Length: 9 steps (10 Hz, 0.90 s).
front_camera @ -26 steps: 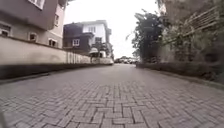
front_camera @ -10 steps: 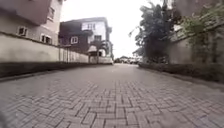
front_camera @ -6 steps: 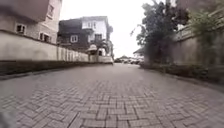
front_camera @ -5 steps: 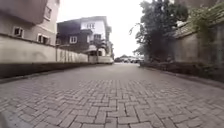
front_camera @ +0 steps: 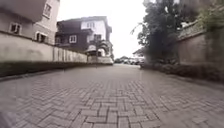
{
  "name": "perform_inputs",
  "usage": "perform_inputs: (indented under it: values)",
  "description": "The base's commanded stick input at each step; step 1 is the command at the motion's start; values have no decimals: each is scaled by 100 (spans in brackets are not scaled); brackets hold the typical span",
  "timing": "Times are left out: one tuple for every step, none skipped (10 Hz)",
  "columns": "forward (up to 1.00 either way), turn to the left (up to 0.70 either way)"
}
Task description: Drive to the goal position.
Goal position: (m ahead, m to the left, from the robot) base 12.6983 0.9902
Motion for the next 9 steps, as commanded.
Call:
perform_inputs:
  values:
    - [70, -8]
    - [70, -32]
    - [70, -35]
    - [70, -35]
    - [70, -35]
    - [70, -35]
    - [70, 0]
    - [70, 0]
    - [70, 0]
